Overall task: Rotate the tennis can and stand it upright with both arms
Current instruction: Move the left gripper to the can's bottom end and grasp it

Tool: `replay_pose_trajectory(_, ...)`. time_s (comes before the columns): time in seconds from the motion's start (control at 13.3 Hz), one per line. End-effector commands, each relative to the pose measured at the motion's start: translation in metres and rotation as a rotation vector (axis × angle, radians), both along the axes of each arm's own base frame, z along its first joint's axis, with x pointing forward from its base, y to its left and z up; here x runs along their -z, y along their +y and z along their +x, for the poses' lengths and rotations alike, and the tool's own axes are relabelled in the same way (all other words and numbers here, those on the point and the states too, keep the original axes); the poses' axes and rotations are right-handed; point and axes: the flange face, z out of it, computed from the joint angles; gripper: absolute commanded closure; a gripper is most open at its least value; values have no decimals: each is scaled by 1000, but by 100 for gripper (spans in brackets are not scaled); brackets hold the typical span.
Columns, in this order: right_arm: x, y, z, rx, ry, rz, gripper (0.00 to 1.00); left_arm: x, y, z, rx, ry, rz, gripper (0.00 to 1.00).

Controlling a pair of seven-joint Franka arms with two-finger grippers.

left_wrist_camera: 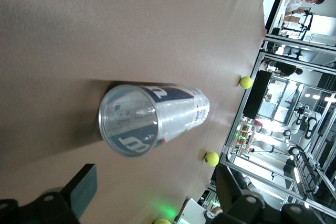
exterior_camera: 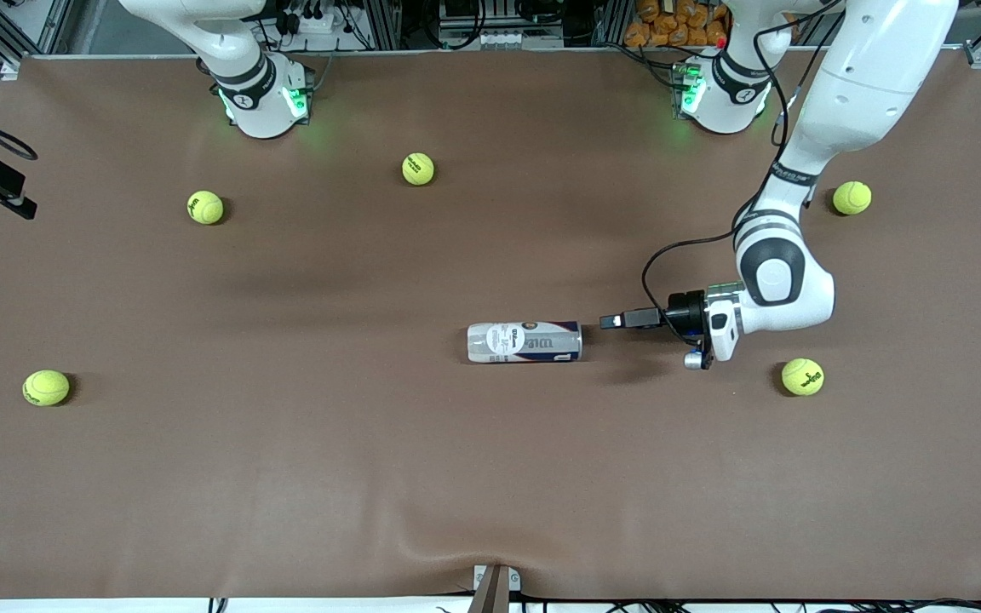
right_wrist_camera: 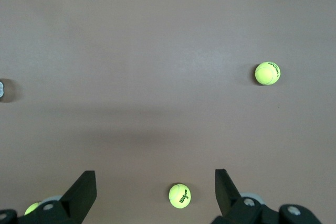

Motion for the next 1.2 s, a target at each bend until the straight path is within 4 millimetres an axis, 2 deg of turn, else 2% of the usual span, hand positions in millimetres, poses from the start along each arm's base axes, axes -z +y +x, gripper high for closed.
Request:
replay_pose_trajectory(0.0,-9,3,-3,-8,-2,-1,0,7,-18,12,6,-30,-20,0)
replay_pose_trajectory(0.15,-14,8,-3,-6,-13,2,0,14,-20,18,4,-31,-22,0)
replay_pose_trajectory(0.38,-15,11,-3,24,-12,4,0,18,-45,13,-19,-14,-50,0)
replay_pose_trajectory(0.53,-15,11,-3,27,-11,4,0,19,-53,14,-23,-23,-39,0)
replay_pose_trajectory(0.6,-14,10,-3,30,-9,4,0,19,-54,14,-22,-24,-39,4)
replay_pose_trajectory(0.75,-14,10,-3,30,-9,4,0,21,-51,14,-18,-37,-38,24)
replay_pose_trajectory(0.83,-14,10,-3,30,-8,4,0,22,-52,14,-17,-37,-38,39)
replay_pose_trajectory(0.9,-14,9,-4,30,-8,4,0,24,-52,13,-17,-34,-38,46)
replay_pose_trajectory(1.05,-14,8,-4,31,-8,4,0,24,-52,13,-19,-32,-39,69)
replay_pose_trajectory(1.13,-14,9,-4,28,-8,4,0,24,-52,13,-19,-32,-39,78)
